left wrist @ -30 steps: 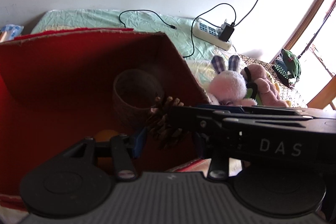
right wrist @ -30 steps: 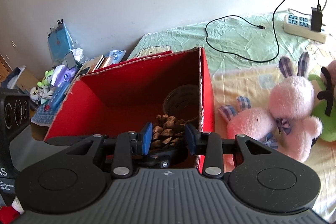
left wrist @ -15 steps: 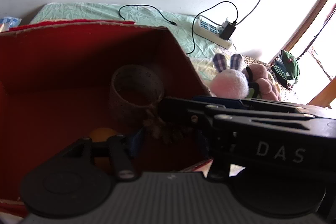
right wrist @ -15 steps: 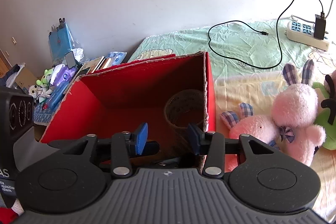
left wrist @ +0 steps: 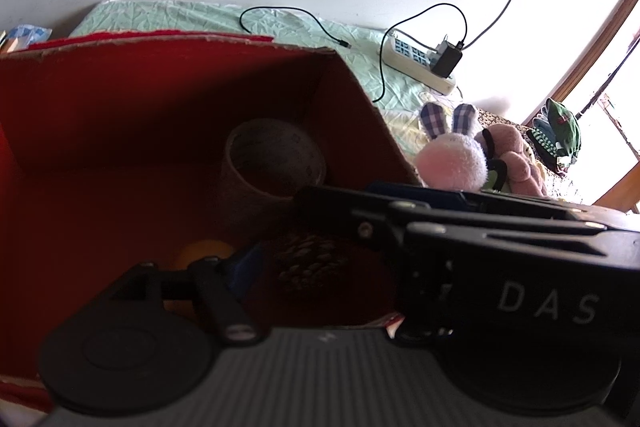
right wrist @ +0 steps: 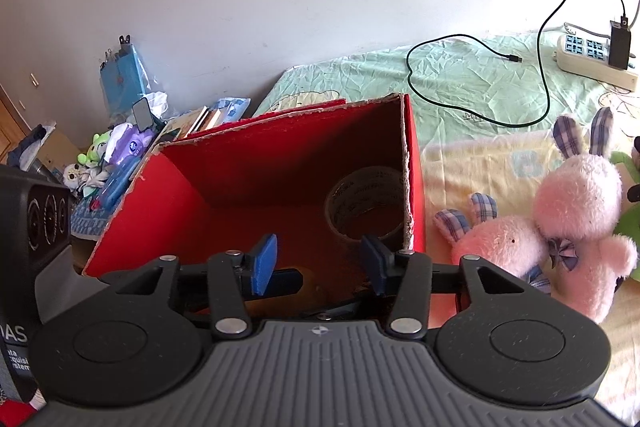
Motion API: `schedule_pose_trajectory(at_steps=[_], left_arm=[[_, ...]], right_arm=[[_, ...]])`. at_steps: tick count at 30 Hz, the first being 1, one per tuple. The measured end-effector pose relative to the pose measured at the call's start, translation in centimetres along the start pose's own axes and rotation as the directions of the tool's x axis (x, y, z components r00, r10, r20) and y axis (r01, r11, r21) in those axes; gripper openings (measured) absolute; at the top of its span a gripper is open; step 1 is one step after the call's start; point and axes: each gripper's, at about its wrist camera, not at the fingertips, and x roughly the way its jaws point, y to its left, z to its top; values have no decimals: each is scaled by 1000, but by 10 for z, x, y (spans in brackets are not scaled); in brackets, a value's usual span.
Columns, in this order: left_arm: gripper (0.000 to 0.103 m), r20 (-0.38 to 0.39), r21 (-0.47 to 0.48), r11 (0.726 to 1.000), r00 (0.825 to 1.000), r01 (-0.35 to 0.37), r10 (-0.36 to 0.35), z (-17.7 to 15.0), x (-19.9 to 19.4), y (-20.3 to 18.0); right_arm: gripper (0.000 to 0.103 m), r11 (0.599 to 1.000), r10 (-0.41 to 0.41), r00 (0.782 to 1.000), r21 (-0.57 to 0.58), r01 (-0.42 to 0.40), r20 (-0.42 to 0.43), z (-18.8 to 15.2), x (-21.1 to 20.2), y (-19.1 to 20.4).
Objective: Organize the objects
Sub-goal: 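Open the right gripper and withdraw it up out of the box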
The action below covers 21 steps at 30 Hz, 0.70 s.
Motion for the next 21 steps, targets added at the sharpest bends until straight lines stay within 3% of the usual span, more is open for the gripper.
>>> schedule_pose_trajectory(at_steps=[7,21], left_arm=[[76,0,3,1000,1000,-27,27,0,1,-2],[92,3,34,988,988,-152,152,2,-2,-9]], right_arm=[[50,1000,-1,1000,0,1,1,-1,0,0],[50,1000,3,1000,1,-3,8,0,-1,0]])
